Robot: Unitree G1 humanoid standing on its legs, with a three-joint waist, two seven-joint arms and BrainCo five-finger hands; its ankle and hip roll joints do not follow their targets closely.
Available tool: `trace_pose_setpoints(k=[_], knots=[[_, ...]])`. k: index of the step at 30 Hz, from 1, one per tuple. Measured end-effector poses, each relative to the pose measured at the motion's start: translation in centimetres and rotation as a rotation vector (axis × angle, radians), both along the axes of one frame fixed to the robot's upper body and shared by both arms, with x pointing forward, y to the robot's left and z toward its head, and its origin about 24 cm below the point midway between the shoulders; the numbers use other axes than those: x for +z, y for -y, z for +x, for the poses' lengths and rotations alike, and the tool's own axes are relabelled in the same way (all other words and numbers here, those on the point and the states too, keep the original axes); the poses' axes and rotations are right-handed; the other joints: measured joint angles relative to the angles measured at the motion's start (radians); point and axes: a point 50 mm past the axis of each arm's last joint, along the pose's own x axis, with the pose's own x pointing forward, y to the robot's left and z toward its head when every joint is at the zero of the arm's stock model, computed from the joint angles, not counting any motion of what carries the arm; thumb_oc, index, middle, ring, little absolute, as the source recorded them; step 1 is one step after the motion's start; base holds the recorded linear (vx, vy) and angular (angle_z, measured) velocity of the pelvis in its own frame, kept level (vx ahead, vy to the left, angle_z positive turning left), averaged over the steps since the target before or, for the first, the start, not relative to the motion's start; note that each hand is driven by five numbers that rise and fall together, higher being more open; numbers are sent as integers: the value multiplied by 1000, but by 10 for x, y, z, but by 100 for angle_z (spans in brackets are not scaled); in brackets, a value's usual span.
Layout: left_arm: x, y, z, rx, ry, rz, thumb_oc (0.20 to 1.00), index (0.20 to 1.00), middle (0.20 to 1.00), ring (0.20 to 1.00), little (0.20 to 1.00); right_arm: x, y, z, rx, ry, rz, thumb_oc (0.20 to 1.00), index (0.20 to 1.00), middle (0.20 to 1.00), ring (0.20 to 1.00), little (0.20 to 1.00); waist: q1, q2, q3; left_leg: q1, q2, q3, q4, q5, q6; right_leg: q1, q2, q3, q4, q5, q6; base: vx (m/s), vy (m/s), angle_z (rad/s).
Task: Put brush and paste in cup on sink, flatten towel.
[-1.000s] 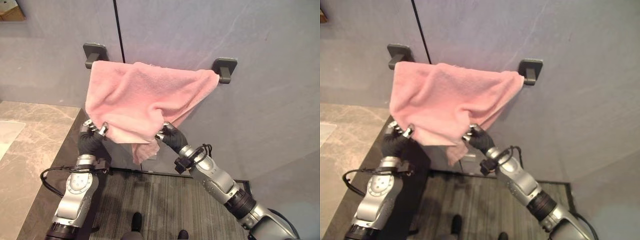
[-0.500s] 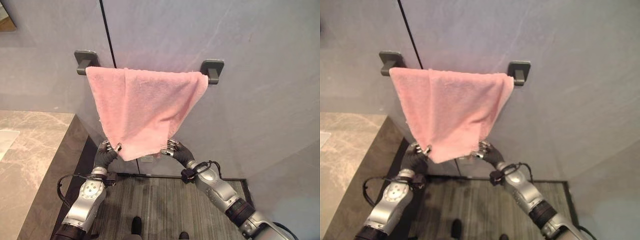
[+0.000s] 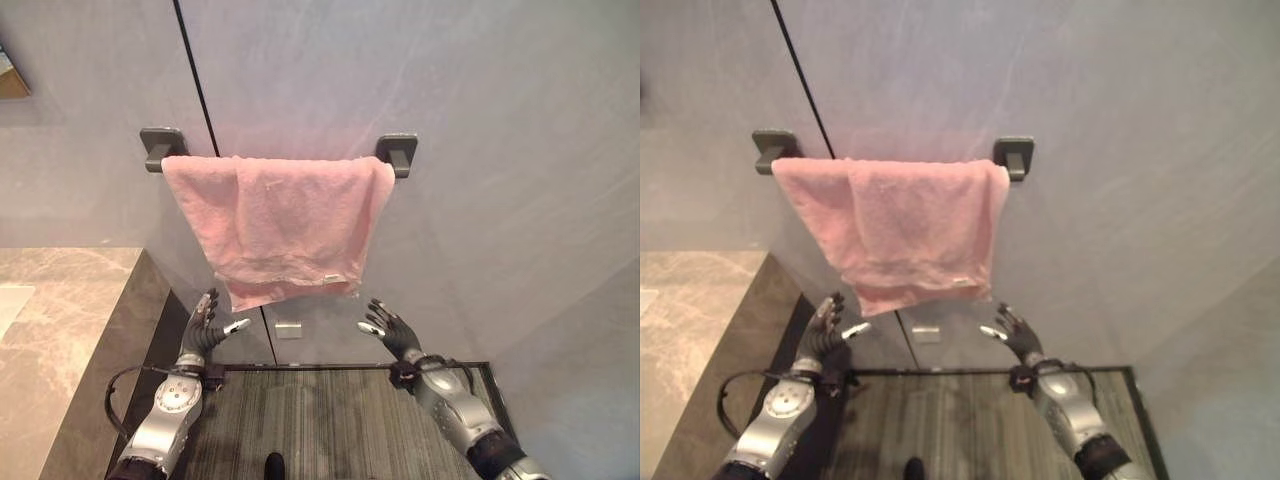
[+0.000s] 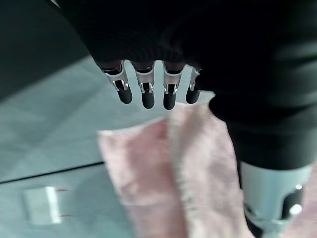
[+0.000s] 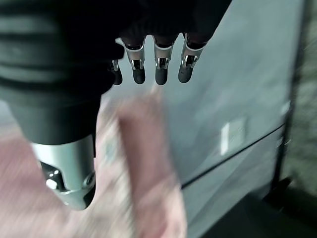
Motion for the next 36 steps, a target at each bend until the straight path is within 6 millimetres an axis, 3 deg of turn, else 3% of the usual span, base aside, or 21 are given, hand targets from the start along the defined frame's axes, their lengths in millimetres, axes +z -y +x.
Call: trace_pose_setpoints(k=[3, 4, 7, 11, 13, 17, 20, 25, 32, 36], knots=[[-8, -9, -11, 52, -36, -1, 1000, 1000, 1000, 1000, 1000, -11, 21, -13, -64, -58, -36, 1000, 1000, 1000, 1000, 1000, -4, 0, 0, 0, 2, 10, 0, -1, 0, -4, 1, 9, 0, 0, 0, -15, 2, -9], [-11, -21, -17, 125, -45, -9, 1000, 1000, 1000, 1000, 1000, -11, 43, -21, -182, -56, -26, 1000, 1000, 1000, 1000, 1000, -14, 3, -2, -3, 2, 14, -3, -7, -1, -11, 0, 15, 0, 0, 0, -12, 5, -11], [-8, -37, -24, 223, -28, -1, 1000, 1000, 1000, 1000, 1000, -7, 64, -25, -279, -43, -56, 1000, 1000, 1000, 1000, 1000, -36, 4, -4, -4, 3, 18, -4, -9, 2, -14, 1, 19, 0, 1, 1, -6, 4, -5], [8, -60, -25, 355, 53, 19, 1000, 1000, 1000, 1000, 1000, 30, 85, -23, -397, 144, -66, 1000, 1000, 1000, 1000, 1000, -55, 11, -12, -3, 5, 28, -4, -12, 3, -18, 1, 31, 0, 1, 1, -7, 8, -7], [24, -60, -22, 366, 135, 21, 1000, 1000, 1000, 1000, 1000, 49, 86, -18, -397, 246, -79, 1000, 1000, 1000, 1000, 1000, -55, 9, -14, -1, 6, 34, -4, -12, 2, -20, 2, 36, 0, 2, 1, -22, -1, -9], [40, -43, -8, 295, 225, -43, 1000, 1000, 1000, 1000, 1000, 54, 57, -7, -282, 282, -3, 1000, 1000, 1000, 1000, 1000, -52, 2, -32, -3, 6, 35, -4, -11, 0, -22, 2, 37, 0, 2, 1, -29, -2, -1], [26, -10, -2, 141, 158, -215, 1000, 1000, 1000, 1000, 1000, 35, 13, -8, -118, 168, 187, 1000, 1000, 1000, 1000, 1000, -47, 0, -35, -4, 4, 34, -4, -11, 0, -22, 1, 36, 0, 2, 1, -37, 8, 1], [8, 28, -3, 6, 77, -441, 1000, 1000, 1000, 1000, 1000, 7, -34, -19, 5, -20, 394, 1000, 1000, 1000, 1000, 1000, -47, 0, -35, -7, 3, 33, -4, -11, 0, -25, 0, 36, 0, 2, 2, -7, 2, 0], [0, 33, -10, -61, 19, -503, 1000, 1000, 1000, 1000, 1000, -23, -46, -45, 37, -226, 491, 1000, 1000, 1000, 1000, 1000, -43, 6, -27, -19, 0, 32, -3, -11, 1, -35, -3, 35, 0, 1, 4, -7, 9, 0], [-12, 33, -16, -70, -48, -527, 1000, 1000, 1000, 1000, 1000, -36, -50, -49, 6, -299, 527, 1000, 1000, 1000, 1000, 1000, -34, 26, -8, -24, -1, 33, 0, -11, 1, -42, -3, 36, 0, 2, 4, -34, 15, -2]])
